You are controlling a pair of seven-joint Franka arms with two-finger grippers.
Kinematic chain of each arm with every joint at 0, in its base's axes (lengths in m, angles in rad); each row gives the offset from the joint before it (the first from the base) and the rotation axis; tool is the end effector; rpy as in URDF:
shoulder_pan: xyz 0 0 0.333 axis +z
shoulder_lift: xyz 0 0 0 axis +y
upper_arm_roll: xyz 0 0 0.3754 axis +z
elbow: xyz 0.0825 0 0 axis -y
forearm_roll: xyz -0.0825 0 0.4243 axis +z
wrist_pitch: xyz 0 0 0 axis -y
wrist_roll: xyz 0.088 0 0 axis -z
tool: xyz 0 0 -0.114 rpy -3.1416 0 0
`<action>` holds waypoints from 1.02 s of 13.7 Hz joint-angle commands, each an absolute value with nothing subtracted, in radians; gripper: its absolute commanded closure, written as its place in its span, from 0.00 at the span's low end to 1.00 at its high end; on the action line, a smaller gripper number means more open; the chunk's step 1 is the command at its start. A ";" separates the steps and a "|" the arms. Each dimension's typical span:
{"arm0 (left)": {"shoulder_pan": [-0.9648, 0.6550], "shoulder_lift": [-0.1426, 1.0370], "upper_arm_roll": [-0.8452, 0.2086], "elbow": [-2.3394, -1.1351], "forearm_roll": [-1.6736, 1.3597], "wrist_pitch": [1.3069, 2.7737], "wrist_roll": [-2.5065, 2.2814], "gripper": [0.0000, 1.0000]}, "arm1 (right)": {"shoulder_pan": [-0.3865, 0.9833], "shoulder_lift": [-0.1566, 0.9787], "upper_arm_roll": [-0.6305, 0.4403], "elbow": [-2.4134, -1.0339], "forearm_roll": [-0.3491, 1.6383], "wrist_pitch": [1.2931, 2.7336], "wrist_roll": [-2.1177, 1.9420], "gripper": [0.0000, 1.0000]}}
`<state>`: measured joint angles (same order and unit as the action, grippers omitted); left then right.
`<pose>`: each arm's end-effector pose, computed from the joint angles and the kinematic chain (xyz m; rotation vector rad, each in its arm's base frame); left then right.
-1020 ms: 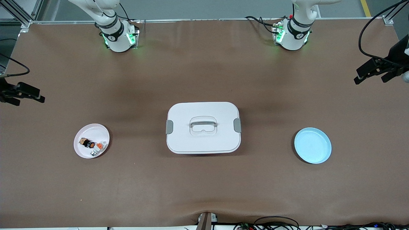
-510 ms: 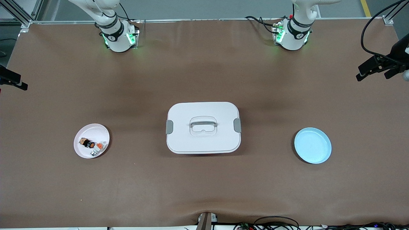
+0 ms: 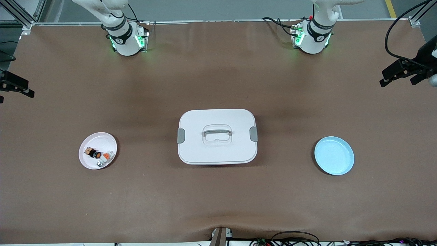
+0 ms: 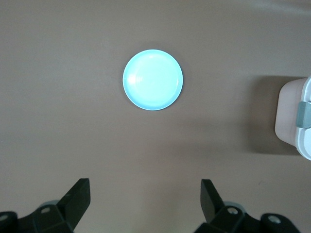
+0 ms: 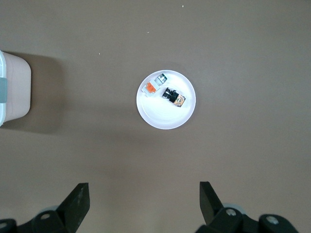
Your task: Transfer orange switch to right arm and place
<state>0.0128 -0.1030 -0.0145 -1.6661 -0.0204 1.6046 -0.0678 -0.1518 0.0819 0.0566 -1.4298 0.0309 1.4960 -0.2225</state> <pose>0.5598 -0.0037 0.6904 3.1189 0.1036 0.0637 0.6152 -0.0568 0.6926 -3.0976 -0.2004 0.0151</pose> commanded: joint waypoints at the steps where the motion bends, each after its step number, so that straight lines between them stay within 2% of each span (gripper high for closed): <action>1: 0.017 -0.092 -0.020 -1.640 -0.015 1.580 -0.049 0.00 | -0.133 0.074 0.093 -1.416 -0.006 1.482 -0.074 0.00; 7: 0.015 -0.087 -0.020 -1.640 -0.015 1.580 -0.049 0.00 | -0.135 0.069 0.110 -1.427 -0.005 1.490 -0.075 0.00; 14: 0.015 -0.087 -0.023 -1.640 -0.015 1.580 -0.049 0.00 | -0.098 0.068 0.071 -1.428 0.001 1.483 -0.081 0.00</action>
